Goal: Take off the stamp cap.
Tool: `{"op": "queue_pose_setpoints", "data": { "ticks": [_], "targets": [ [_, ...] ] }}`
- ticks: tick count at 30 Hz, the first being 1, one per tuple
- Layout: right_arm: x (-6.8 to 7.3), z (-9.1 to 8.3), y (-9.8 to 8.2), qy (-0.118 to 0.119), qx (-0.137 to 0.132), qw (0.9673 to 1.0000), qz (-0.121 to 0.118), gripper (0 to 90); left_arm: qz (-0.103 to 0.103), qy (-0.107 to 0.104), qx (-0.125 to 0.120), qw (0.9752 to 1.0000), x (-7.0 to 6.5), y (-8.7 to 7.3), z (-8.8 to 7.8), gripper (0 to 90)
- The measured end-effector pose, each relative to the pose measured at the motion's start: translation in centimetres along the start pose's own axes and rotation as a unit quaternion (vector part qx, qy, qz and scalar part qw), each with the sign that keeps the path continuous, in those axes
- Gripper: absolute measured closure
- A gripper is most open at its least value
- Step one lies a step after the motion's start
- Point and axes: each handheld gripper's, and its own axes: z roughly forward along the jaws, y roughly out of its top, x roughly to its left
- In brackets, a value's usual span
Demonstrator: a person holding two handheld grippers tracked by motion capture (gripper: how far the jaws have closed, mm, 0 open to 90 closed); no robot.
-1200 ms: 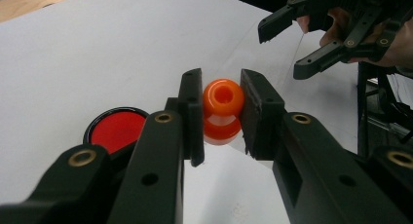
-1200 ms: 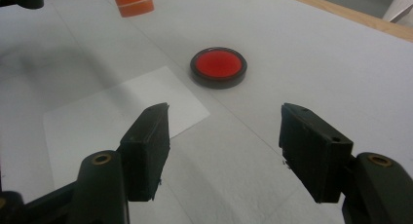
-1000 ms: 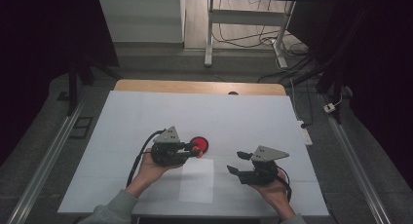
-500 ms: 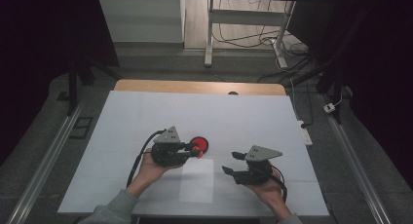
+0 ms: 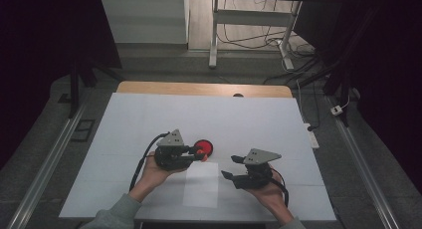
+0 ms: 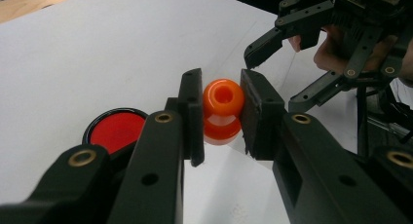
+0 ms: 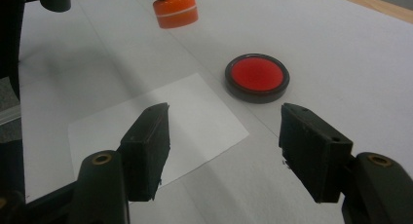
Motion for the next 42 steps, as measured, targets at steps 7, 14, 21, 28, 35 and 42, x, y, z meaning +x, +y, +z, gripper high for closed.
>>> {"op": "queue_pose_setpoints", "data": {
  "ticks": [7,14,21,28,35,42],
  "targets": [
    [0.4,0.7,0.3,0.008,0.006,0.9999,-0.007,35.1,0.001,0.0,-0.001,1.0,-0.1,0.0,0.0,71.5],
    [0.9,1.5,0.7,0.015,0.011,0.9997,-0.013,35.0,0.002,0.0,-0.003,1.0,-0.1,0.0,-0.1,71.5],
    [1.2,2.1,1.0,0.021,0.014,0.9995,-0.016,35.0,0.002,0.0,-0.004,1.0,-0.1,0.0,-0.1,71.5],
    [1.4,2.5,1.3,0.022,0.014,0.9995,-0.017,35.0,0.003,0.0,-0.005,1.0,-0.1,0.0,-0.1,71.5],
    [1.5,2.9,1.5,0.025,0.016,0.9993,-0.02,35.0,0.002,0.0,-0.006,1.0,-0.1,0.0,-0.1,71.5],
    [1.7,3.4,1.6,0.03,0.019,0.9991,-0.022,35.0,0.002,0.0,-0.006,1.0,-0.2,0.0,0.0,71.5]
  ]
}}
